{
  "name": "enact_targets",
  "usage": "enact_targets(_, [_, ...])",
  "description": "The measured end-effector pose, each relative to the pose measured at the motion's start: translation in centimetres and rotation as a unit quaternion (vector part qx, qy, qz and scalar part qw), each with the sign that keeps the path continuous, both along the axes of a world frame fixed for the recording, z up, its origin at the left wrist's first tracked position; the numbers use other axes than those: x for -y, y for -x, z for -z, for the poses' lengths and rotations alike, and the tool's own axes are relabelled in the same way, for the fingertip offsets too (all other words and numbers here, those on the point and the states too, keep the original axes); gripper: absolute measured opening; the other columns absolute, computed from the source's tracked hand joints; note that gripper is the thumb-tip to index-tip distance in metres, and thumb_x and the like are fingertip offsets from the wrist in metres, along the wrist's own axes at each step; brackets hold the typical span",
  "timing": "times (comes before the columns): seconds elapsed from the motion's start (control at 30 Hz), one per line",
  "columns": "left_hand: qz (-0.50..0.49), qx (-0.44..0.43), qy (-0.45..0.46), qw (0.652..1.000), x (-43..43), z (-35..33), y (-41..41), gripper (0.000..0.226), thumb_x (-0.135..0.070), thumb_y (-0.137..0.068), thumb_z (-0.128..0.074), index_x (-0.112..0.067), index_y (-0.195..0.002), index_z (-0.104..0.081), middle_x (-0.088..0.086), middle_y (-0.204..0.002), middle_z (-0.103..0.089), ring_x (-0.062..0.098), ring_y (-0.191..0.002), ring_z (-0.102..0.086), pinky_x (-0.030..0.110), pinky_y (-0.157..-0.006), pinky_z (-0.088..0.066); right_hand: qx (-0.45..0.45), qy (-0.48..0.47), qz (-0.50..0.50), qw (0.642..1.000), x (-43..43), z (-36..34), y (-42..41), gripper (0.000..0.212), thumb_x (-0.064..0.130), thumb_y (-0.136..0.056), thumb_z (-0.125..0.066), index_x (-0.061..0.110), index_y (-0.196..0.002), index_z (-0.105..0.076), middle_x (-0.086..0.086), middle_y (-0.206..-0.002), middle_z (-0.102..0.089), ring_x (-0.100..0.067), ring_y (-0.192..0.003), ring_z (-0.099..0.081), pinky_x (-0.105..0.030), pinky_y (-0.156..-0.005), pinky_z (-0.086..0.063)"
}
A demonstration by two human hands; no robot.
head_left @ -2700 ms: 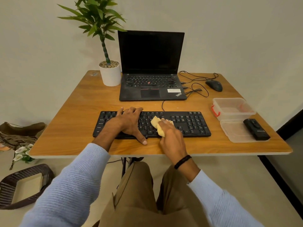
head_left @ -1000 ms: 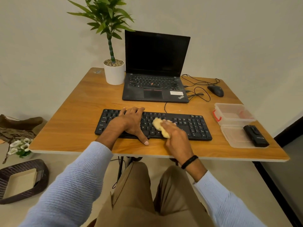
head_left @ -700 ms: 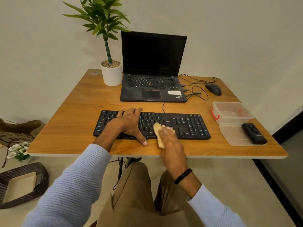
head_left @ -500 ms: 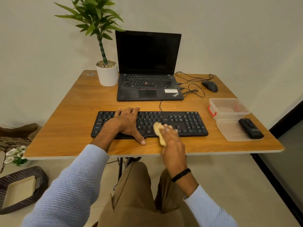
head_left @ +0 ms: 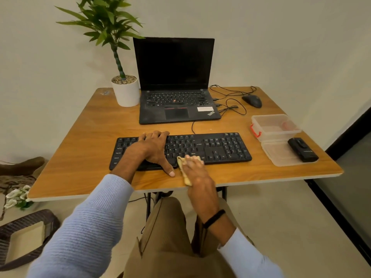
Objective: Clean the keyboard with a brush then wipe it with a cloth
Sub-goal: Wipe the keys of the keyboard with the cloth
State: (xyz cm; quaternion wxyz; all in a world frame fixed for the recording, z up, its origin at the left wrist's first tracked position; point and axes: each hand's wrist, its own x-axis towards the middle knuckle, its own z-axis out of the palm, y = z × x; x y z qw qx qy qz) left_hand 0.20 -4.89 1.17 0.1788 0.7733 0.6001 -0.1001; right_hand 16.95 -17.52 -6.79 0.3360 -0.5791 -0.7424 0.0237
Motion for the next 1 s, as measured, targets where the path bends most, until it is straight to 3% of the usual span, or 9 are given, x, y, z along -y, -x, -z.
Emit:
enact_targets(0.2, [-0.003,0.005,0.004,1.0,0.1,-0.3,-0.1,0.156,-0.074,-0.043,-0.089,-0.028,-0.162,0.002,0.008,-0.168,-0.01,0.035,-0.155,-0.009,0.058,-0.125,-0.001,-0.056,0.045,0.139,0.988,0.2,-0.1,-5.8,0.072,-0.018,-0.068,-0.072,0.012,-0.132,-0.058,-0.006,-0.146,-0.046,-0.024,-0.139,-0.04,-0.047,-0.114,-0.035])
enact_targets(0.27, [0.0,-0.001,0.004,1.0,0.1,-0.4,-0.2,0.156,-0.074,-0.043,-0.089,-0.028,-0.162,0.001,0.008,-0.167,-0.012,0.035,-0.155,-0.011,0.057,-0.126,-0.001,-0.059,0.049,0.128,0.989,0.2,-0.2,-2.8,0.067,-0.016,-0.074,-0.069,0.012,-0.134,-0.055,-0.006,-0.148,-0.045,-0.025,-0.141,-0.038,-0.045,-0.114,-0.036])
enact_targets(0.43, [0.006,-0.017,0.004,1.0,-0.2,-0.3,-0.2,0.159,-0.077,-0.04,-0.088,-0.028,-0.161,0.002,0.008,-0.168,-0.011,0.034,-0.155,-0.011,0.056,-0.126,-0.002,-0.054,0.039,-0.01,0.998,0.2,0.0,2.4,0.066,-0.013,-0.075,-0.07,0.01,-0.135,-0.055,-0.008,-0.148,-0.045,-0.026,-0.142,-0.035,-0.044,-0.115,-0.034])
enact_targets(0.57, [0.001,-0.013,0.006,1.0,-0.1,-0.5,-0.2,0.156,-0.075,-0.042,-0.088,-0.028,-0.161,0.001,0.008,-0.167,-0.013,0.035,-0.154,-0.012,0.056,-0.126,-0.003,-0.039,0.043,0.084,0.995,0.2,-0.5,-3.6,0.065,-0.014,-0.075,-0.068,0.013,-0.133,-0.055,-0.006,-0.147,-0.046,-0.024,-0.14,-0.037,-0.045,-0.116,-0.032])
enact_targets(0.7, [0.001,-0.014,0.008,1.0,0.1,-0.6,-0.4,0.155,-0.072,-0.044,-0.089,-0.028,-0.162,0.002,0.008,-0.167,-0.012,0.035,-0.154,-0.012,0.055,-0.125,-0.003,-0.085,0.074,0.154,0.982,0.0,-0.8,-5.7,0.066,-0.012,-0.077,-0.069,0.012,-0.136,-0.054,-0.005,-0.15,-0.042,-0.022,-0.142,-0.035,-0.041,-0.117,-0.031])
enact_targets(0.9, [-0.002,-0.027,0.014,1.0,0.0,-0.7,-0.7,0.157,-0.074,-0.042,-0.089,-0.03,-0.161,0.003,0.008,-0.167,-0.012,0.036,-0.154,-0.013,0.055,-0.125,-0.006,-0.071,0.076,0.019,0.994,0.3,-1.7,-0.1,0.059,-0.006,-0.083,-0.065,0.013,-0.137,-0.053,-0.004,-0.15,-0.044,-0.018,-0.142,-0.035,-0.03,-0.118,-0.024])
enact_targets(1.0, [-0.007,-0.023,0.013,1.0,0.1,-0.7,-0.5,0.155,-0.073,-0.044,-0.089,-0.03,-0.162,0.002,0.009,-0.167,-0.011,0.037,-0.153,-0.012,0.057,-0.125,-0.007,-0.082,0.088,0.065,0.991,-1.0,-2.9,-3.3,0.057,-0.007,-0.086,-0.061,0.017,-0.137,-0.052,0.0,-0.149,-0.044,-0.015,-0.14,-0.037,-0.024,-0.116,-0.023])
